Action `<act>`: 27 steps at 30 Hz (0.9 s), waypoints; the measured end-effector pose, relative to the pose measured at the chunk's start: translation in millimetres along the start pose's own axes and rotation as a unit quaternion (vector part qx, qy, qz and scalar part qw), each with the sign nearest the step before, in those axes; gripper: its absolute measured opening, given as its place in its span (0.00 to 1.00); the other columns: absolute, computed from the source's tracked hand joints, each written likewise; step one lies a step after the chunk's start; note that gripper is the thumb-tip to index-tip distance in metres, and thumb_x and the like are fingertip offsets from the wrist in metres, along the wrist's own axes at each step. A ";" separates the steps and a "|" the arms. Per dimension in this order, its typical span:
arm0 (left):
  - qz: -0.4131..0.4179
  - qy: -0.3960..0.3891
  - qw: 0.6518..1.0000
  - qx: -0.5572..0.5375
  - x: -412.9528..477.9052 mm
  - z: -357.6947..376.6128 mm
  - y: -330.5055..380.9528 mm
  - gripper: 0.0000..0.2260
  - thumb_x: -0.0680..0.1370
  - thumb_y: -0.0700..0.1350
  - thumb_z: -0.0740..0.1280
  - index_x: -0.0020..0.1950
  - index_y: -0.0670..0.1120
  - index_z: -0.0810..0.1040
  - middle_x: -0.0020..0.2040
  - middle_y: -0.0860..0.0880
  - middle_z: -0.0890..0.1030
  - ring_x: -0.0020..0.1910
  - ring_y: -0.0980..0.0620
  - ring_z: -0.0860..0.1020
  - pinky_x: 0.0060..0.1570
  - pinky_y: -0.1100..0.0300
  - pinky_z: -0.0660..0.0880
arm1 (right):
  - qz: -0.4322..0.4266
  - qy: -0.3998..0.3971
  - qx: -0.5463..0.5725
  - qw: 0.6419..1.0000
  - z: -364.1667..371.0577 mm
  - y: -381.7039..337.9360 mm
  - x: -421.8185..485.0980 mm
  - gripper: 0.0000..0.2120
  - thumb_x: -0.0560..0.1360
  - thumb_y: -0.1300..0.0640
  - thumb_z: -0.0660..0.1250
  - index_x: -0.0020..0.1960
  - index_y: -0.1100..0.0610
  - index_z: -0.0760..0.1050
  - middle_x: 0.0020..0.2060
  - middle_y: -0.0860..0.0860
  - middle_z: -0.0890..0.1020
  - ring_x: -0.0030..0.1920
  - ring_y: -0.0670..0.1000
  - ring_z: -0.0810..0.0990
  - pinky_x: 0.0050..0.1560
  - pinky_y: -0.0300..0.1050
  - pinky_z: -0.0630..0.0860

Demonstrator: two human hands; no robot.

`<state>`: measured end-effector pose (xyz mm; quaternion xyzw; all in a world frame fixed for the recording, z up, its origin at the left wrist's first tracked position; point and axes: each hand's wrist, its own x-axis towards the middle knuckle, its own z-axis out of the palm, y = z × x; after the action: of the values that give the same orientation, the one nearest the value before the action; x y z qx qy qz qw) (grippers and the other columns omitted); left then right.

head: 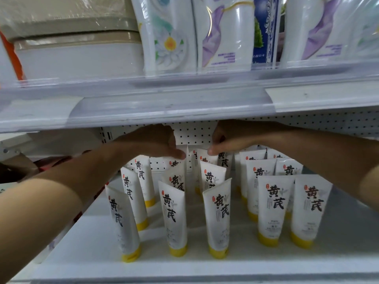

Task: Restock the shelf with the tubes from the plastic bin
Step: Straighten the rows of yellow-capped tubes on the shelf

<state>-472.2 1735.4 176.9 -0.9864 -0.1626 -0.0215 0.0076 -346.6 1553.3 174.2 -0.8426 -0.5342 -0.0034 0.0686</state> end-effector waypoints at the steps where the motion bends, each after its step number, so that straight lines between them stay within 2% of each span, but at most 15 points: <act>1: 0.023 -0.006 1.000 0.000 -0.4 1.1 0.3 0.19 0.72 0.63 0.68 0.49 0.48 0.83 0.45 0.53 0.84 0.44 0.55 0.81 0.52 0.57 0.77 | 0.005 -0.009 -0.003 1.000 1.1 -0.4 -0.7 0.12 0.75 0.43 0.68 0.36 0.48 0.74 0.33 0.43 0.77 0.35 0.44 0.76 0.36 0.36 0.69; 3: 0.033 -0.022 0.999 0.018 0.6 9.0 -1.1 0.18 0.74 0.59 0.69 0.54 0.46 0.81 0.46 0.50 0.85 0.42 0.53 0.83 0.52 0.55 0.79 | 0.005 -0.016 -0.006 1.000 5.8 -1.6 -0.7 0.12 0.74 0.46 0.69 0.36 0.51 0.75 0.33 0.45 0.77 0.34 0.45 0.75 0.35 0.37 0.69; 6: 0.042 -0.044 0.998 0.009 4.1 14.4 -2.8 0.13 0.75 0.52 0.70 0.49 0.42 0.81 0.39 0.48 0.85 0.37 0.54 0.84 0.46 0.54 0.82 | 0.005 -0.005 -0.014 1.000 10.5 -2.9 -0.4 0.11 0.74 0.51 0.70 0.38 0.57 0.76 0.33 0.49 0.77 0.33 0.47 0.73 0.35 0.38 0.68; 9: 0.060 -0.026 0.998 -0.018 6.9 17.0 -1.0 0.06 0.75 0.49 0.70 0.46 0.47 0.83 0.37 0.51 0.85 0.34 0.59 0.83 0.43 0.59 0.81 | 0.006 0.000 -0.016 1.000 7.7 -0.3 -4.1 0.10 0.74 0.53 0.70 0.38 0.59 0.77 0.32 0.49 0.76 0.32 0.46 0.72 0.35 0.37 0.66; 12: 0.082 -0.014 0.996 -0.033 10.4 19.0 6.6 0.04 0.74 0.48 0.72 0.42 0.50 0.85 0.29 0.57 0.81 0.26 0.64 0.78 0.28 0.72 0.71 | 0.011 0.002 -0.014 1.000 5.6 8.0 -9.2 0.09 0.74 0.54 0.71 0.38 0.56 0.77 0.33 0.47 0.77 0.33 0.45 0.73 0.35 0.37 0.66; 15: 0.101 -0.014 0.994 -0.045 14.9 19.4 15.4 0.08 0.73 0.50 0.73 0.33 0.54 0.80 0.24 0.57 0.75 0.21 0.63 0.73 0.24 0.73 0.65 | 0.019 0.006 -0.008 1.000 4.8 14.9 -14.4 0.09 0.73 0.53 0.71 0.40 0.59 0.79 0.33 0.51 0.79 0.34 0.47 0.74 0.36 0.39 0.68; 16: 0.108 -0.015 0.993 -0.046 16.2 19.3 18.2 0.10 0.73 0.50 0.73 0.32 0.55 0.78 0.24 0.56 0.75 0.22 0.62 0.71 0.25 0.72 0.65 | 0.021 0.006 -0.008 1.000 4.5 16.4 -16.0 0.10 0.73 0.53 0.71 0.40 0.60 0.79 0.32 0.51 0.78 0.33 0.47 0.74 0.35 0.39 0.68; 18: 0.116 -0.017 0.992 -0.047 19.5 20.3 23.0 0.08 0.73 0.50 0.72 0.35 0.52 0.80 0.29 0.51 0.77 0.25 0.59 0.71 0.27 0.69 0.65 | 0.023 0.003 -0.006 1.000 4.0 18.7 -18.3 0.10 0.74 0.54 0.71 0.40 0.61 0.79 0.31 0.50 0.77 0.32 0.47 0.73 0.35 0.38 0.68; 21: 0.128 -0.019 0.990 -0.055 23.5 21.4 29.6 0.09 0.73 0.49 0.73 0.45 0.43 0.84 0.37 0.44 0.84 0.34 0.53 0.80 0.28 0.71 0.68 | 0.029 0.000 -0.005 1.000 2.5 19.3 -21.1 0.09 0.74 0.54 0.71 0.38 0.57 0.78 0.31 0.47 0.77 0.32 0.45 0.73 0.34 0.37 0.67; 23: 0.135 -0.020 0.989 -0.065 25.3 21.9 32.4 0.08 0.74 0.48 0.73 0.45 0.43 0.84 0.38 0.46 0.85 0.35 0.53 0.83 0.27 0.74 0.69 | 0.029 0.000 -0.005 1.000 1.9 19.5 -22.2 0.09 0.74 0.54 0.71 0.37 0.54 0.76 0.31 0.46 0.76 0.32 0.44 0.73 0.34 0.36 0.66; 27: 0.140 -0.022 0.987 -0.078 29.1 22.9 34.5 0.06 0.74 0.47 0.73 0.42 0.45 0.84 0.36 0.46 0.85 0.35 0.53 0.83 0.25 0.76 0.67 | 0.031 0.004 -0.009 0.999 1.8 22.7 -21.8 0.04 0.74 0.54 0.71 0.42 0.53 0.78 0.35 0.43 0.78 0.36 0.42 0.75 0.35 0.34 0.67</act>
<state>-432.7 1712.6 155.0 -0.9973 -0.0211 -0.0110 -0.0701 -335.7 1524.3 168.2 -0.8594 -0.5072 -0.0096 0.0637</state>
